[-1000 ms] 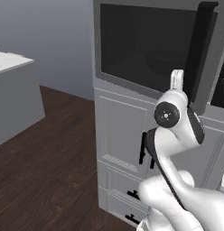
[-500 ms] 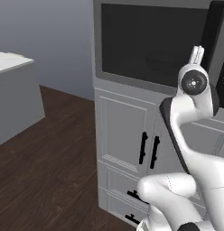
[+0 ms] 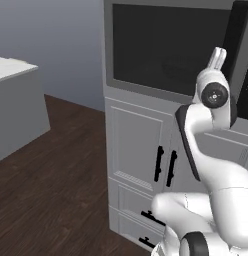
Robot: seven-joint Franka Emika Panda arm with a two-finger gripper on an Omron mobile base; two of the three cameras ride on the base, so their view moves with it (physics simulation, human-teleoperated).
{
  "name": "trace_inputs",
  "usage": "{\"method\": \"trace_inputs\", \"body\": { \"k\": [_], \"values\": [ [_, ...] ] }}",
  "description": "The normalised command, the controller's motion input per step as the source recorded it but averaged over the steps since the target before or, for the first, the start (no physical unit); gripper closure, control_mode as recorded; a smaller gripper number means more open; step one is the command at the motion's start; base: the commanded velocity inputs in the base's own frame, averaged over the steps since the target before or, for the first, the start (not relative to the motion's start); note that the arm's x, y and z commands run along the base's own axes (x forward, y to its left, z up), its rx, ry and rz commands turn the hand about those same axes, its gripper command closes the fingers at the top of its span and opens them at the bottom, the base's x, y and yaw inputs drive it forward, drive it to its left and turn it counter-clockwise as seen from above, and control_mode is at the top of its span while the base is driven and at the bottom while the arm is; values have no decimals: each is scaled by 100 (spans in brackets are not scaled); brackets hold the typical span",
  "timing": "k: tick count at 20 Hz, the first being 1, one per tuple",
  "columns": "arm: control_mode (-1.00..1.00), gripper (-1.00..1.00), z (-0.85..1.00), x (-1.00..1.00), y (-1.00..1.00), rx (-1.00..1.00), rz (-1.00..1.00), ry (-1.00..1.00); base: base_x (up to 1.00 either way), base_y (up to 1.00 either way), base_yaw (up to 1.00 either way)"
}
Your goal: Pick the lemon wedge from the sink and place it in the bowl. Then pick the bowl and place it in the microwave. Then close the microwave door and press the start button.
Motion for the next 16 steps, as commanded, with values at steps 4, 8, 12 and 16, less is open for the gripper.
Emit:
{"method": "trace_inputs", "body": {
  "k": [4, 8, 12, 16],
  "values": [
    [-100, -100, -28, 100, -19, 0, 0, 0, 0, 0, 0],
    [-100, -100, -27, 100, 0, 0, 0, 6, 0, 0, 0],
    [-100, -100, 34, -13, 70, -1, 0, 21, 0, 0, 0],
    [-100, -100, 76, -62, 97, -7, 0, 17, 0, 0, 0]
  ]
}}
